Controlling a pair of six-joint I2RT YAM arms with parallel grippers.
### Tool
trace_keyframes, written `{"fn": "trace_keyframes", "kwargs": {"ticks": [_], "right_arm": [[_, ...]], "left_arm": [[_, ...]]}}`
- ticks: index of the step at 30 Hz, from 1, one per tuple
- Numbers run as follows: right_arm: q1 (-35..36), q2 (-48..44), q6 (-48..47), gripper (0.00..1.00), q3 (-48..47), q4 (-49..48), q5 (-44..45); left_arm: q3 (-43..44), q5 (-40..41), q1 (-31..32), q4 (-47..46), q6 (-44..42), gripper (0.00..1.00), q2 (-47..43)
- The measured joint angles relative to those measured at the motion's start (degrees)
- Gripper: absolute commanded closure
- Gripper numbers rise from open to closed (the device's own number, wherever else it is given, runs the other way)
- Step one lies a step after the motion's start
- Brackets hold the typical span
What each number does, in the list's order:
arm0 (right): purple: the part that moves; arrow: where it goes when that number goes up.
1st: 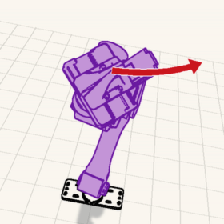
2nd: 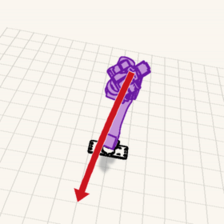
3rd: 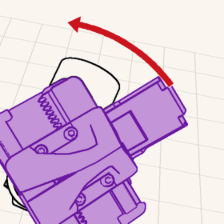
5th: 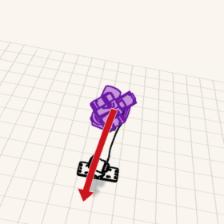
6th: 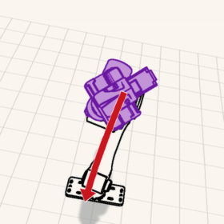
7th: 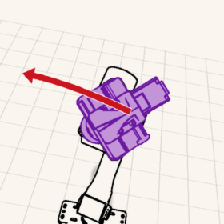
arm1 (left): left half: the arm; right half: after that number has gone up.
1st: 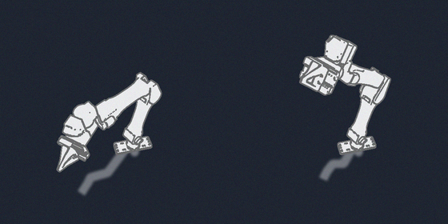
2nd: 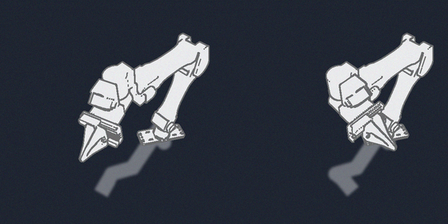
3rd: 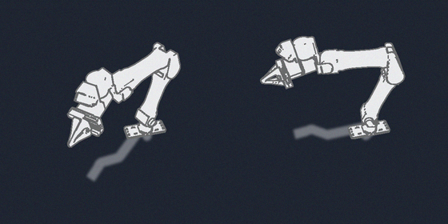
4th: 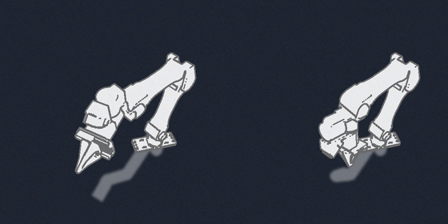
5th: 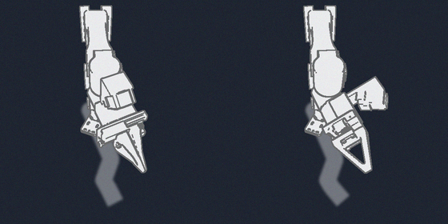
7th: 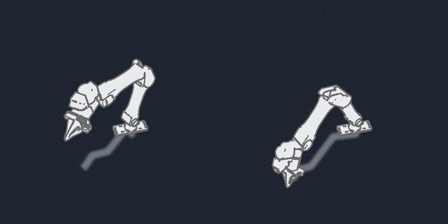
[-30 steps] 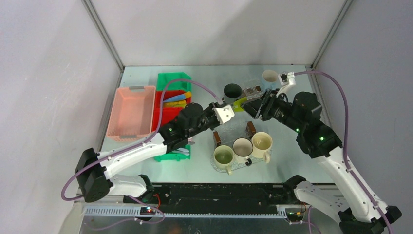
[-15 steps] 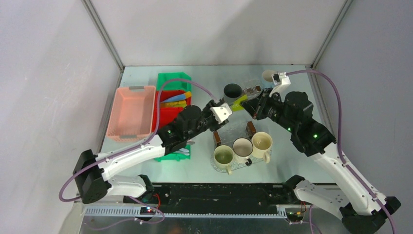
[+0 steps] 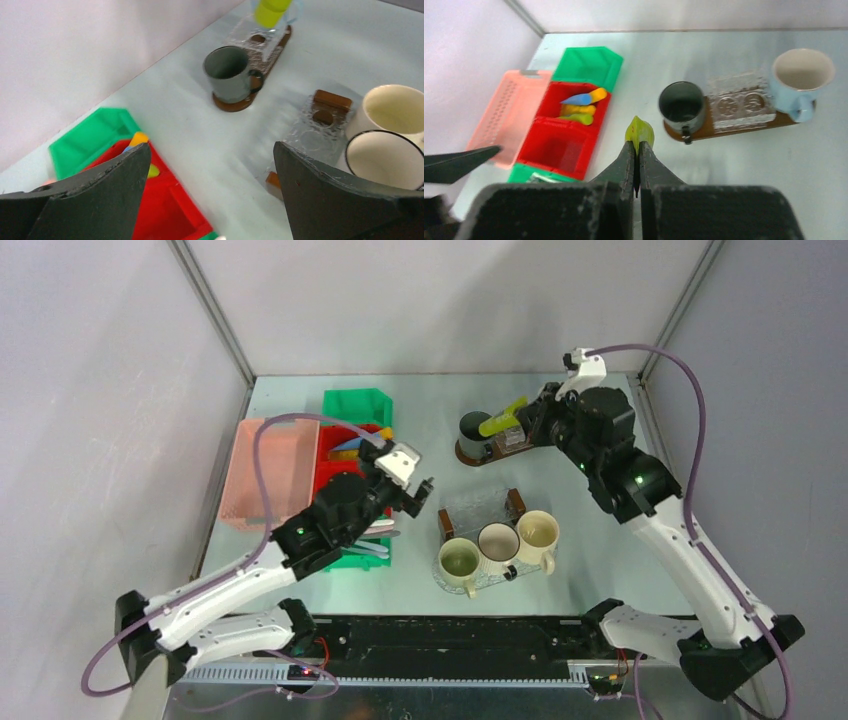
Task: Prepare toiletry sets of a toothbrush and toothpaste on the tray
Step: Adjust the toothpaste, then place the toothpaste in the toothpaste holder.
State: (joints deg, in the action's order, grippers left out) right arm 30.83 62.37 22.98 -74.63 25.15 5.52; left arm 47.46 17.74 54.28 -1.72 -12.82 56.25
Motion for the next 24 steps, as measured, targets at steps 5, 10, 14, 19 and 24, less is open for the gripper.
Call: {"fn": "trace_keyframes", "kwargs": {"ticks": [5,10,14,19,24], "right_arm": [[-0.70,6.38,-3.41,1.00,-4.37,1.22,6.60],[-0.70,14.93,-6.49,1.00,-10.69,3.21,14.69],[-0.70,20.79,-7.39,1.00,-14.97,4.37,21.38],[-1.36,27.47,-5.42,1.00,-20.31,6.88,27.82],[-2.23,33.55,-0.59,1.00,-23.43,8.33,31.98]], "left_arm": [[-1.66,3.06,-6.58,6.10,6.54,0.00,-7.21],[-5.64,4.42,-15.69,10.71,12.04,0.00,-14.56],[-8.83,6.97,-20.22,13.31,14.99,0.00,-18.40],[-11.23,10.73,-21.35,13.66,15.96,0.00,-19.28],[-12.98,13.84,-21.42,13.29,15.98,0.00,-19.26]]}}
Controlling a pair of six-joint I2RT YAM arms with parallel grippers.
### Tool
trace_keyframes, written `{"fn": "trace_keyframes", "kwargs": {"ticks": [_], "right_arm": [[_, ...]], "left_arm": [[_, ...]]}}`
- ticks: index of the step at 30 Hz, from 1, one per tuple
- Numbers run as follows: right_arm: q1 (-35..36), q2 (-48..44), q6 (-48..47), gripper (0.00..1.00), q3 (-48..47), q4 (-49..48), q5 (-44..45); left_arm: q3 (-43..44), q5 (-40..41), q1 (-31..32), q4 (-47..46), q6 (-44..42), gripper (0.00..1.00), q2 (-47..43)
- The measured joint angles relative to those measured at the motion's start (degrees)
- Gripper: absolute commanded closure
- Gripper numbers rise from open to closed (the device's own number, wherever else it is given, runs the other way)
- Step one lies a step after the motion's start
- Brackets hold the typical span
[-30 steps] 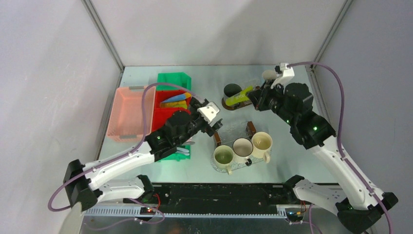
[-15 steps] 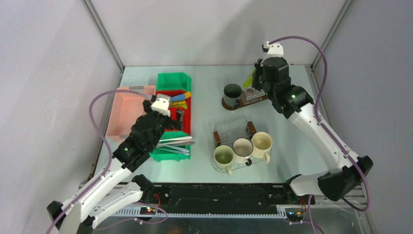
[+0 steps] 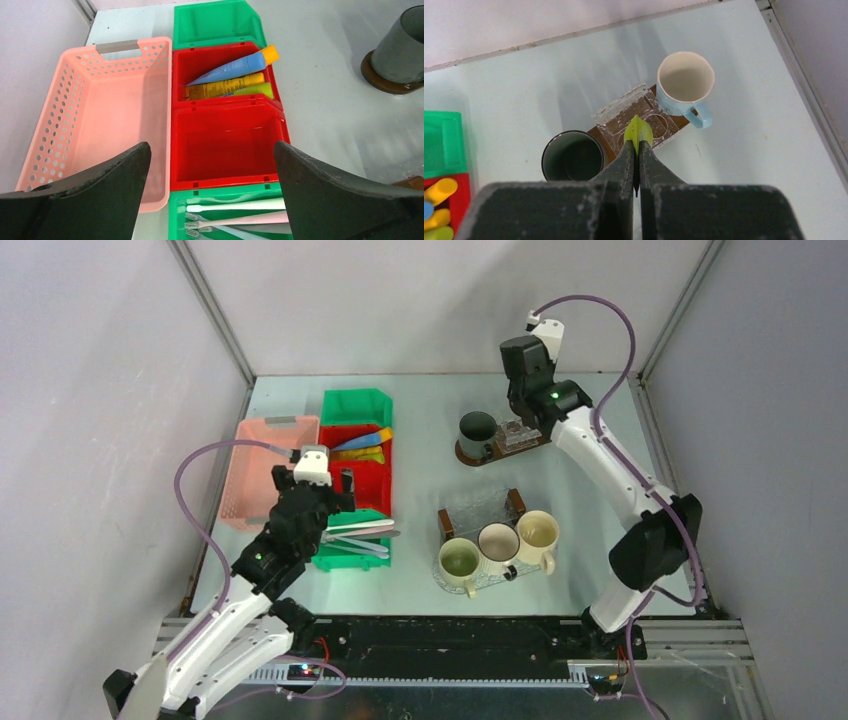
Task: Prepare toiletry sets of a toothbrush and toothpaste on the tray
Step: Place the toothpaste in the toothpaste holder.
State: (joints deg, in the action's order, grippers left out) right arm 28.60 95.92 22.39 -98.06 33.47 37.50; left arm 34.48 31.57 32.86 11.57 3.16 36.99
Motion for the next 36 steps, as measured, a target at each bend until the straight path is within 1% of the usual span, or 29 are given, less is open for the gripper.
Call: {"fn": "trace_keyframes", "kwargs": {"ticks": [9,14,23,36], "right_arm": [[-0.44,9.14,6.73,1.00,-7.08,3.32,3.15],[-0.63,12.37,9.64,1.00,-10.51,5.51,5.68],[-1.68,14.93,13.14,1.00,-10.93,6.80,7.32],[-2.58,16.72,14.27,1.00,-12.61,6.78,7.23]], "left_arm": [[-1.05,2.36,0.00,-1.86,0.07,0.00,0.00],[-1.05,3.30,0.00,-2.84,0.04,0.00,0.00],[-1.07,4.35,0.00,-3.41,0.04,0.00,0.00],[-1.07,5.03,0.00,-3.65,0.02,0.00,0.11]]}}
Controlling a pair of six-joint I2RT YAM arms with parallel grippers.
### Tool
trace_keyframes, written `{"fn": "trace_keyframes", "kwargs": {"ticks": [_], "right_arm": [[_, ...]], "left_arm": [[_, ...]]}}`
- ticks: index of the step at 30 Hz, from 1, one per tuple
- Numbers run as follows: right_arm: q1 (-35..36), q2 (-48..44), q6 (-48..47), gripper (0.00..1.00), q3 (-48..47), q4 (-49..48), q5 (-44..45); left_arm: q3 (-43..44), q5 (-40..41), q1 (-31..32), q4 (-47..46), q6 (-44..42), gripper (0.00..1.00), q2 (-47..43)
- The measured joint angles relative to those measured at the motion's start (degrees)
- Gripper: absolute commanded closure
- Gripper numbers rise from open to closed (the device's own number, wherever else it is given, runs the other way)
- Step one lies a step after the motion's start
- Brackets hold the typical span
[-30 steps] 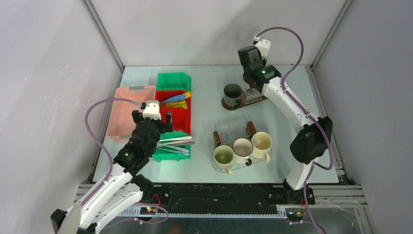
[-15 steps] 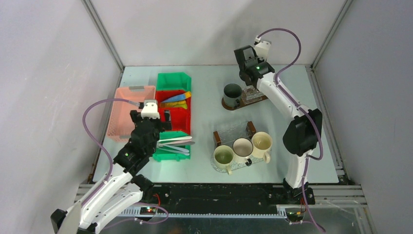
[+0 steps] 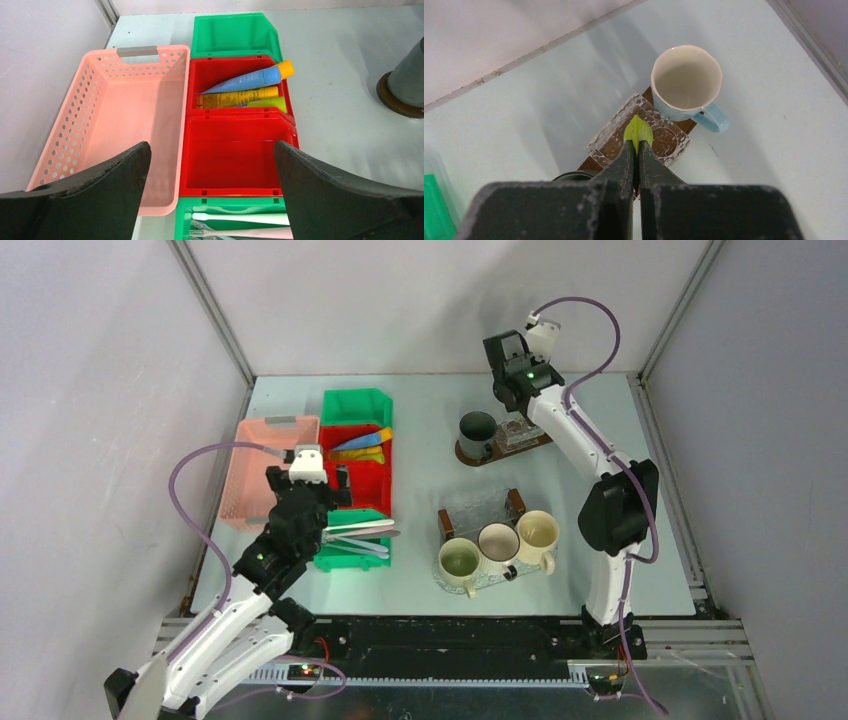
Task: Prepare toiletry sets of a toothbrush and toothpaste on the tray
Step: Place the toothpaste in the toothpaste holder.
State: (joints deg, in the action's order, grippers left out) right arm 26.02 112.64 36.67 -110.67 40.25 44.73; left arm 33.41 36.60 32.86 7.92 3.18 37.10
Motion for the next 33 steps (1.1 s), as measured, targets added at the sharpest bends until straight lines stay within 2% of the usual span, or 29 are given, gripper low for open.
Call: {"fn": "trace_keyframes", "kwargs": {"ticks": [17,33], "right_arm": [[0.04,0.26,-0.57,1.00,-1.14,-0.07,0.26],[-1.09,5.29,2.03,1.00,-1.33,-0.52,-0.39]], "left_arm": [[0.00,0.59,0.00,-0.11,-0.02,0.00,0.02],[0.00,0.72,0.00,-0.13,-0.07,0.00,0.02]]}}
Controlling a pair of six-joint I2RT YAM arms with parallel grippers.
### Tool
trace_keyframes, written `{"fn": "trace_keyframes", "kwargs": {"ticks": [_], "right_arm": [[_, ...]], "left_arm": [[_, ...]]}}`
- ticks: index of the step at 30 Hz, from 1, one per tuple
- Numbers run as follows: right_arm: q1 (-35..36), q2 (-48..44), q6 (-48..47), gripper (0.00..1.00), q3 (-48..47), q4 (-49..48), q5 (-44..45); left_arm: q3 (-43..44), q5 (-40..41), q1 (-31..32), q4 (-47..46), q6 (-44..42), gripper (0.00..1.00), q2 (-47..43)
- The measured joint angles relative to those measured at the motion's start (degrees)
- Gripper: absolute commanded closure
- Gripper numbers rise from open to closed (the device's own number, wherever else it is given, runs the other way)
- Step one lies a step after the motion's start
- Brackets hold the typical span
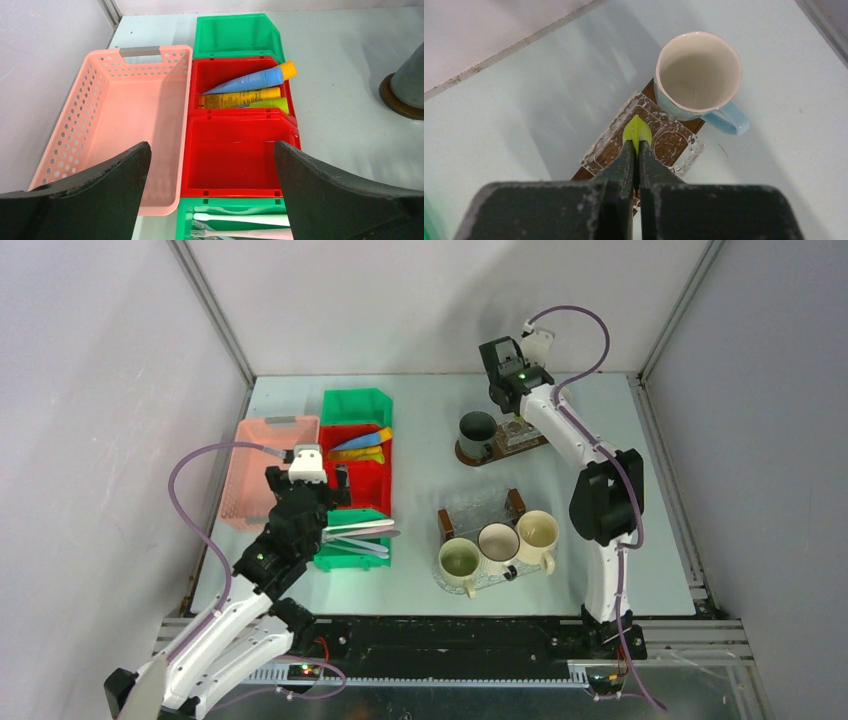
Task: Prepare toiletry sets of a toothbrush and toothpaste on the tray
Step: Place the toothpaste in the toothpaste holder.
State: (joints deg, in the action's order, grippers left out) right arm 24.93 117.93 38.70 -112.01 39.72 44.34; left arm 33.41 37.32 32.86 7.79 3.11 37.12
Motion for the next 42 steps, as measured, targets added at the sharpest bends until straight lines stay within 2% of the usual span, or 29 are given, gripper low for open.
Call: {"fn": "trace_keyframes", "kwargs": {"ticks": [14,19,33,42], "right_arm": [[-0.83,2.91,3.52,1.00,0.00,-0.31,-0.11],[-1.33,3.69,6.19,0.95,0.00,0.37,-0.09],[-1.57,3.96,12.11,0.60,0.42,1.79,1.14],[-1.38,2.29,10.99,0.44,1.95,1.18,0.59]], "left_arm": [[-0.44,0.00,0.00,-0.42,-0.04,0.00,0.70],[-0.83,0.02,0.00,-0.44,-0.04,0.00,0.92],[-0.83,0.00,0.00,-0.48,-0.04,0.00,1.18],[-0.83,0.00,0.00,-0.48,-0.04,0.00,1.05]]}}
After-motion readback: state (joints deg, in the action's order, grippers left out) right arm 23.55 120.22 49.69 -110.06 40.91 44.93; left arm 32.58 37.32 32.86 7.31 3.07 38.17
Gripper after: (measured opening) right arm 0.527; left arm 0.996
